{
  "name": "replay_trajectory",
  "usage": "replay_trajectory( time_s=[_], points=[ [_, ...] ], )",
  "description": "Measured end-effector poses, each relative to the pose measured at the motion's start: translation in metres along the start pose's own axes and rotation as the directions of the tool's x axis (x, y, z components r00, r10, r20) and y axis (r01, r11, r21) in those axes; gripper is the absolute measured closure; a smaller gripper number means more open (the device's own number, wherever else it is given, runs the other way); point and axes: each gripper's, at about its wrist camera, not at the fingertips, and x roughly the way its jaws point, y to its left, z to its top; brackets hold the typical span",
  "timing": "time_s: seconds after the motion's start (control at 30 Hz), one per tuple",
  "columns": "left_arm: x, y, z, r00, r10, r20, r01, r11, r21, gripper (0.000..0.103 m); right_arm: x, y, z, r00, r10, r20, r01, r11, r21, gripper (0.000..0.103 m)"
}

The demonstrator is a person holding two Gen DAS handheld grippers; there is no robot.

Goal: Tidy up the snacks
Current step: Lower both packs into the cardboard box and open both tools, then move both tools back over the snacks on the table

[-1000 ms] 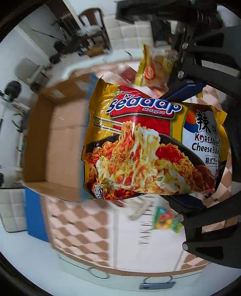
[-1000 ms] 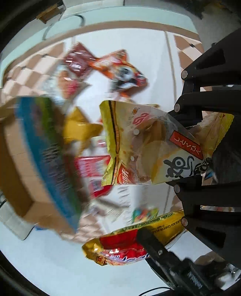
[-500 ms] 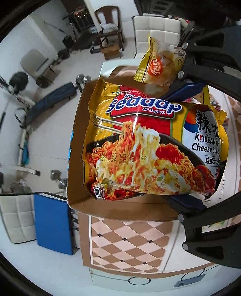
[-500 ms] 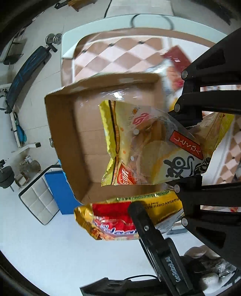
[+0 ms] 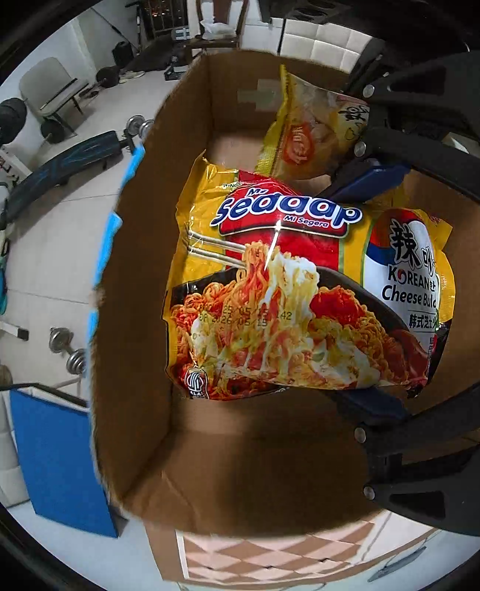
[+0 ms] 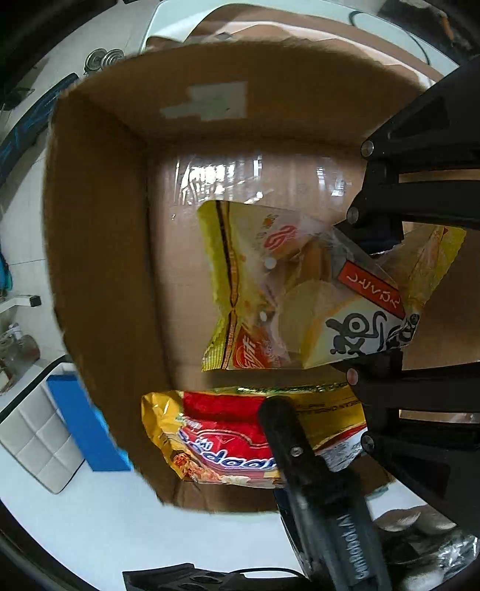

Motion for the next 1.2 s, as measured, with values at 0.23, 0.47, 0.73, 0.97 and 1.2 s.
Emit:
replay_trajectory(
  time_s=[0.23,0.47,0.73,0.97,1.2],
  points=[
    [0.007,-0.011,-0.009,0.999,0.049,0.01,-0.05,0.999,0.01,0.017,0.018,0.005,0.013,0.999,-0.027,-0.044,0.026,1.0,-0.015,0.047],
    [-0.008,-0.023,-0.022,0.996,0.074,0.045,-0.074,0.997,0.011,0.011,0.017,0.017,0.012,0.996,-0.073,-0.046,0.071,0.997,-0.041,0.008],
    [-0.049,-0.035,-0.049,0.993,0.061,0.099,-0.065,0.997,0.031,0.011,-0.012,0.032,-0.023,0.993,-0.118,0.003,0.118,0.992,-0.039,0.008],
    [-0.088,-0.028,-0.086,0.978,0.045,0.206,-0.054,0.998,0.04,0.011,-0.055,0.042,-0.087,0.989,-0.129,0.077,0.132,0.991,-0.034,0.008],
    [-0.115,-0.032,-0.119,0.951,0.061,0.303,-0.079,0.996,0.045,0.011,-0.108,0.034,-0.117,0.967,-0.166,0.195,0.174,0.985,-0.023,0.008]
  ],
)
